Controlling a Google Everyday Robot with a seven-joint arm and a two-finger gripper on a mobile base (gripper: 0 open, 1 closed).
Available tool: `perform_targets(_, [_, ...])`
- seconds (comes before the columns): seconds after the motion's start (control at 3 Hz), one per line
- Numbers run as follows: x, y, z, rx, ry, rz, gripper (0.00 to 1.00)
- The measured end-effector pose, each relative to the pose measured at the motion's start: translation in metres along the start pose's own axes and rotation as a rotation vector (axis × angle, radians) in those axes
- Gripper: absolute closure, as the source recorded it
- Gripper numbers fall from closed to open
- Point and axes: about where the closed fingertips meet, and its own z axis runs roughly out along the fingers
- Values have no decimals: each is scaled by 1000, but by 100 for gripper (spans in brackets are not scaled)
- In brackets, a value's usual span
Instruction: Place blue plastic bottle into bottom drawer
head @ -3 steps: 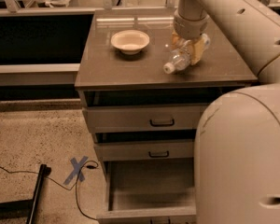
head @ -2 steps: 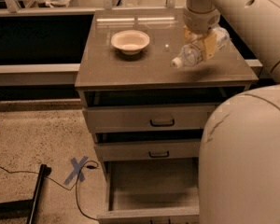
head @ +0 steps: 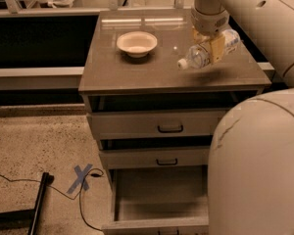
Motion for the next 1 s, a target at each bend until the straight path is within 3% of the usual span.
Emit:
perform_targets(0.33, [13,5,-14,20,54,88,100])
perform_targets(0.67, [31,34,-32,3,116,260,100])
perform_targets(1.0, [44,64,-30,-19,89,436,100])
